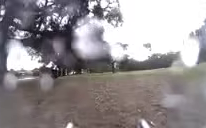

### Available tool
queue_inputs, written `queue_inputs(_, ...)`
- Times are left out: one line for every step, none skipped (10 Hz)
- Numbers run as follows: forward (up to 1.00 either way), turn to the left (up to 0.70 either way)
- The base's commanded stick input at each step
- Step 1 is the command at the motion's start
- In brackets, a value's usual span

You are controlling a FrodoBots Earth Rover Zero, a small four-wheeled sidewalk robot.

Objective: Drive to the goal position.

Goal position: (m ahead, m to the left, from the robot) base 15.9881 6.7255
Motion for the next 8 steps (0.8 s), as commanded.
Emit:
queue_inputs(1.00,0.01)
queue_inputs(1.00,0.01)
queue_inputs(1.00,0.41)
queue_inputs(1.00,0.36)
queue_inputs(1.00,0.14)
queue_inputs(1.00,0.01)
queue_inputs(1.00,0.01)
queue_inputs(1.00,0.01)
